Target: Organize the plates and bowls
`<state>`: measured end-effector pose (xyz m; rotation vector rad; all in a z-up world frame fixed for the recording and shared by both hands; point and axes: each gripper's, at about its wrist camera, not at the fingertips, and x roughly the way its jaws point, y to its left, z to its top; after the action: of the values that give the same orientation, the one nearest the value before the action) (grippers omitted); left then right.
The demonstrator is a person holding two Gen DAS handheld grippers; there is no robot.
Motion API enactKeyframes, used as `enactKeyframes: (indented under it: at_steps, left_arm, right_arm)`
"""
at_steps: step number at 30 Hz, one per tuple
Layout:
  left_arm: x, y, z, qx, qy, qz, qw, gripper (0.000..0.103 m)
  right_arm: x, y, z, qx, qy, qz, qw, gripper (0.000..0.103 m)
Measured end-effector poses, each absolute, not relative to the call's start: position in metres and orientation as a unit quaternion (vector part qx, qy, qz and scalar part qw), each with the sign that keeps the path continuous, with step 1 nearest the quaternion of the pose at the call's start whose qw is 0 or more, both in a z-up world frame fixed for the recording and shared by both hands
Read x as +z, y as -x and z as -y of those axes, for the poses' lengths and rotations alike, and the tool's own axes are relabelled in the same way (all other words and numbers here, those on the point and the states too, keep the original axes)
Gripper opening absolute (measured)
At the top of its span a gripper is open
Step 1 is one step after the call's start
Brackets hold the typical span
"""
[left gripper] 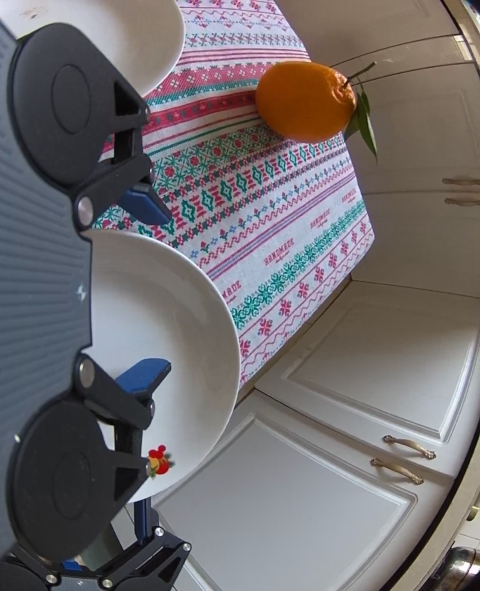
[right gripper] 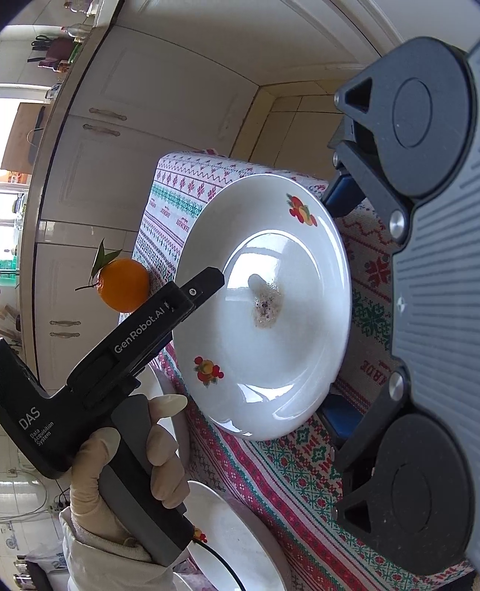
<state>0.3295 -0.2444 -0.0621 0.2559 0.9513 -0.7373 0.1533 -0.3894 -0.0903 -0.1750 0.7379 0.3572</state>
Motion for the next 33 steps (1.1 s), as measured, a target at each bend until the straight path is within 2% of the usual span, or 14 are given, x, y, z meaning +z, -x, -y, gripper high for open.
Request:
enactKeyframes:
  at_steps: [5,20,28,33]
  left_arm:
    - [-0.044,-0.319,0.233,-0.34,-0.118,-0.43,0.828,0.081]
    - [0.033,-0.231,0.16,-0.323,-0.121,-0.343,0.873,0.093]
    - [0.024,-0.158,0.111,-0.268,-0.133,-0.299,0.906,0.096]
    - [0.002,-0.119,0.08,-0.232,-0.116,-0.307,0.916,0.096]
  right_arm:
    - [-0.079,-0.136,0.385,0.157,0.087,-0.364,0.914,0.103]
    - [-0.045,-0.083,0.326,0.155,0.053,-0.305,0.938,0.103]
    - [-0.046,-0.066,0.313,0.143,0.026,-0.301,0.942,0.103]
    - [-0.048,-0.059,0.31,0.144,0.012,-0.304,0.942,0.103]
